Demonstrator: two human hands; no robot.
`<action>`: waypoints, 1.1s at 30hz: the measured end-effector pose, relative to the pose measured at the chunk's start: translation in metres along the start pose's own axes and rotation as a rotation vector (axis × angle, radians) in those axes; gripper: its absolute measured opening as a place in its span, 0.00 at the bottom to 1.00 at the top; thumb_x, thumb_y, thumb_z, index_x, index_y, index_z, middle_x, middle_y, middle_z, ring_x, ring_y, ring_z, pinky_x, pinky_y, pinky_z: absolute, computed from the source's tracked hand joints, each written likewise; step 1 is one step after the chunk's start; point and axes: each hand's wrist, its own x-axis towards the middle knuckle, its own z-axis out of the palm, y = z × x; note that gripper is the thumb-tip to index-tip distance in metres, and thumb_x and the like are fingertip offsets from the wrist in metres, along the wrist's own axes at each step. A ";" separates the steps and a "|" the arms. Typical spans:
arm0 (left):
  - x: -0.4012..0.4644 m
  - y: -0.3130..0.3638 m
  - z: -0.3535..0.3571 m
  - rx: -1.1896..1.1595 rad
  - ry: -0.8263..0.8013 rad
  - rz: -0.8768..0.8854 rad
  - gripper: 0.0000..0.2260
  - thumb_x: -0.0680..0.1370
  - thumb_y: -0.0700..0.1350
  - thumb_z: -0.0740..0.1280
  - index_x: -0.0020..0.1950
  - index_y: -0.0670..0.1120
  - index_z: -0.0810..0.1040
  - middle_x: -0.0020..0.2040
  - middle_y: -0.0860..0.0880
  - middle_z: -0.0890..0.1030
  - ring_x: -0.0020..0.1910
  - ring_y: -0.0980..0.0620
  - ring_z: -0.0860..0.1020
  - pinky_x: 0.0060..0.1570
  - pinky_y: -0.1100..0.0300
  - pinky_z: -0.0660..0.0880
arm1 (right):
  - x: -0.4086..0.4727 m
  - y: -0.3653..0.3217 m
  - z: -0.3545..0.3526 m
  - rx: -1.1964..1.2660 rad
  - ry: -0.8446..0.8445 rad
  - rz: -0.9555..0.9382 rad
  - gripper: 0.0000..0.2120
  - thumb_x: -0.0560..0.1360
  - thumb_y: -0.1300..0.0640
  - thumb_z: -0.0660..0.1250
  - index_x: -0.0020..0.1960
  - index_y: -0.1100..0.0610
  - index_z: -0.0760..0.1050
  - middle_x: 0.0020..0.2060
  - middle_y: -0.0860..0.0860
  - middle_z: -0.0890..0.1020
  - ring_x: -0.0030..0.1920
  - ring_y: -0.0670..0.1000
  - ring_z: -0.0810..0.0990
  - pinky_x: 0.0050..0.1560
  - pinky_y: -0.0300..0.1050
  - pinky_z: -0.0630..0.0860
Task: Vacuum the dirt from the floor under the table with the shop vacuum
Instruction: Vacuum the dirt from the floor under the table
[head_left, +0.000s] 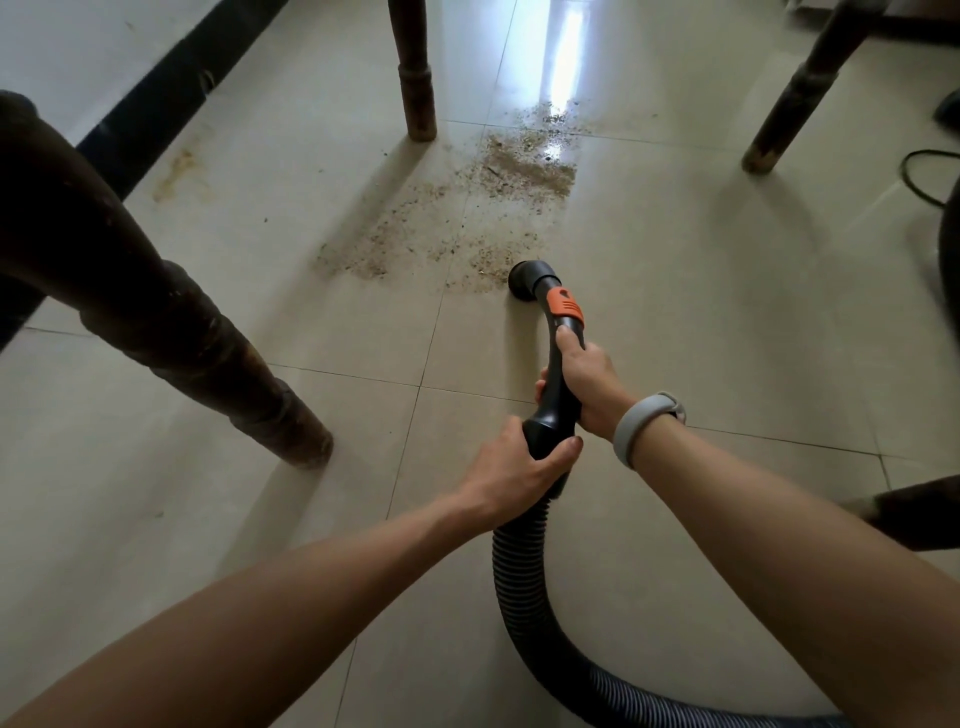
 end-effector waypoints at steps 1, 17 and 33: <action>-0.001 -0.001 -0.001 -0.003 0.002 -0.003 0.21 0.75 0.60 0.65 0.56 0.45 0.69 0.48 0.44 0.79 0.47 0.46 0.80 0.49 0.47 0.79 | -0.001 0.000 0.001 -0.006 -0.005 0.000 0.14 0.81 0.50 0.57 0.56 0.62 0.65 0.34 0.56 0.72 0.30 0.53 0.73 0.30 0.45 0.74; 0.005 0.013 0.003 0.054 0.042 0.048 0.26 0.70 0.64 0.66 0.55 0.45 0.71 0.45 0.47 0.81 0.41 0.50 0.81 0.40 0.54 0.80 | 0.003 -0.003 -0.012 0.209 0.013 0.055 0.15 0.80 0.47 0.59 0.48 0.61 0.67 0.33 0.55 0.73 0.25 0.50 0.73 0.30 0.43 0.74; -0.006 0.025 -0.005 0.092 0.071 0.000 0.25 0.72 0.60 0.68 0.58 0.44 0.69 0.48 0.47 0.78 0.44 0.50 0.79 0.37 0.60 0.75 | 0.007 -0.004 -0.012 0.269 -0.100 0.170 0.20 0.79 0.45 0.59 0.59 0.61 0.66 0.30 0.54 0.73 0.22 0.49 0.73 0.24 0.39 0.74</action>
